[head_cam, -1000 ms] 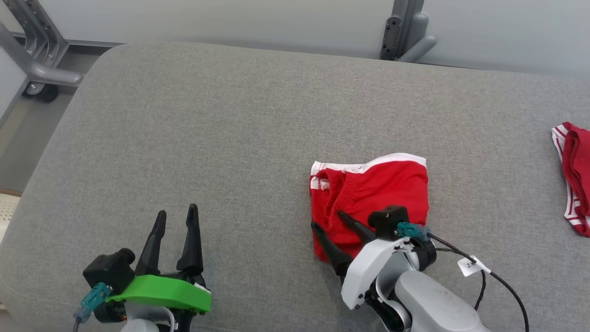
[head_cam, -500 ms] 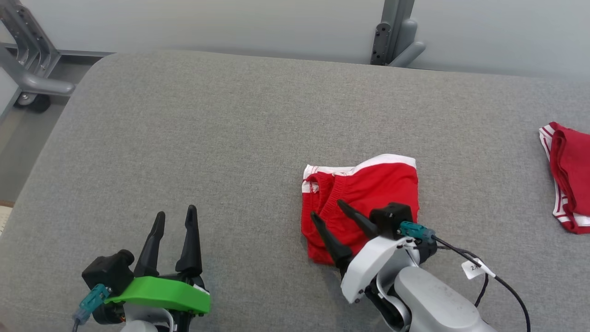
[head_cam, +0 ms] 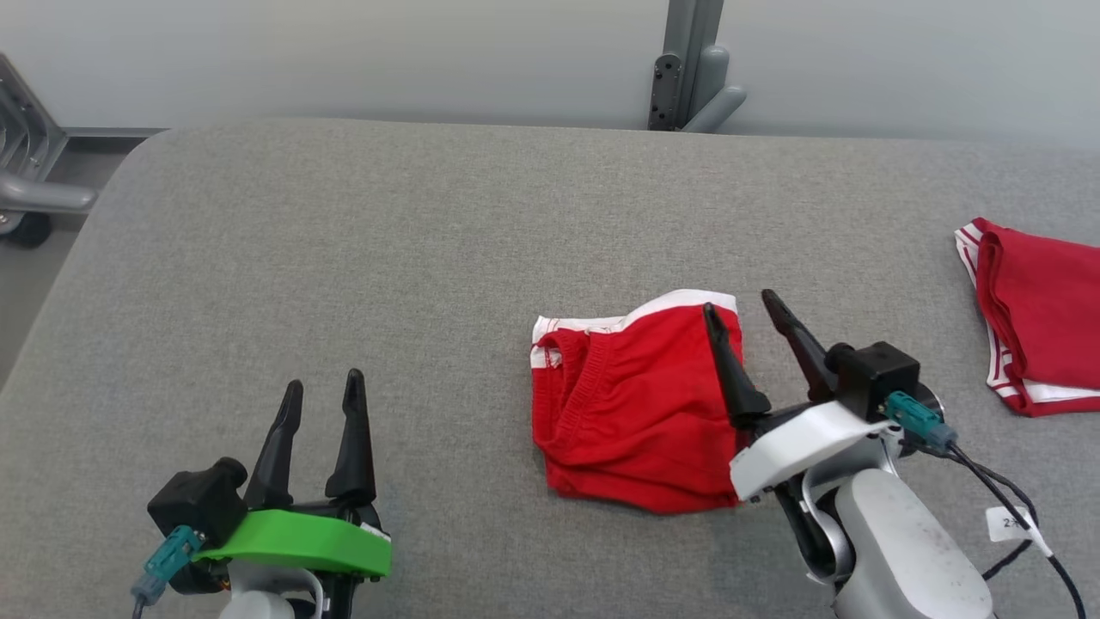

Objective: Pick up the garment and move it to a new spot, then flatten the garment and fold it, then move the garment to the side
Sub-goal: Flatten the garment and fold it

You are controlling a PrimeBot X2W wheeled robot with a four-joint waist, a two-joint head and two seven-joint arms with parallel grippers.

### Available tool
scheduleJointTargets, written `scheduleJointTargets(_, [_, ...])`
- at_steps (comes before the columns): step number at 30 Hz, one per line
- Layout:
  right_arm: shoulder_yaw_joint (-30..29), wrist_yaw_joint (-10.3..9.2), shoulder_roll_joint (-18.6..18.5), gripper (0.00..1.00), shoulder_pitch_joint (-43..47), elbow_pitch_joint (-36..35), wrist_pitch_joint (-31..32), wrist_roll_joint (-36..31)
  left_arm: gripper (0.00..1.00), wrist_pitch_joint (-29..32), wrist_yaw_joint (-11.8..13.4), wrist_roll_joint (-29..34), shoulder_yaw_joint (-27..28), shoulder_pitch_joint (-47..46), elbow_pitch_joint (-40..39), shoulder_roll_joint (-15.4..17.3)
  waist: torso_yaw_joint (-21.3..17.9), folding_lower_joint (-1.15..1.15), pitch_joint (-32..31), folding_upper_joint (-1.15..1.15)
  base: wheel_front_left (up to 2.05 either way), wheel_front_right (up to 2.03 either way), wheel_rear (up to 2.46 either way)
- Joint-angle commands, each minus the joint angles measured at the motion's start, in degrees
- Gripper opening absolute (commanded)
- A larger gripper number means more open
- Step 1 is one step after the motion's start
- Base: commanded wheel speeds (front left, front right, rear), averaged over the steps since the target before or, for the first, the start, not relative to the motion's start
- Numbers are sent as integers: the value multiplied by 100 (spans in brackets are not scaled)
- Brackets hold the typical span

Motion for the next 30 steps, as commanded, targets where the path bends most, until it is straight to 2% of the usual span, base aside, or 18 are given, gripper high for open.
scheduleJointTargets(1, [-157,-1,-12,100,173,-131,-21,-137,100,-22,5,124,10,-60,-24,3,-84,0,-38,12,0,0,0])
scheduleJointTargets(7, [-872,-1,-12,100,705,-851,-23,-601,100,-21,94,527,140,30,-113,38,-274,0,-109,12,0,0,0])
scheduleJointTargets(12, [-1263,-1,-11,100,1173,-1337,-23,-581,100,-21,110,871,307,234,-243,3,-417,0,-194,12,0,0,0])
scheduleJointTargets(19, [-1420,-1,-11,100,1664,-1679,-23,-371,100,-21,66,1164,530,631,-361,-98,-534,0,-277,12,0,0,0])
scheduleJointTargets(30, [-1479,-1,-11,100,1858,-1703,-19,-302,100,-22,-45,1430,702,759,-281,-194,-497,0,-340,12,0,0,0])
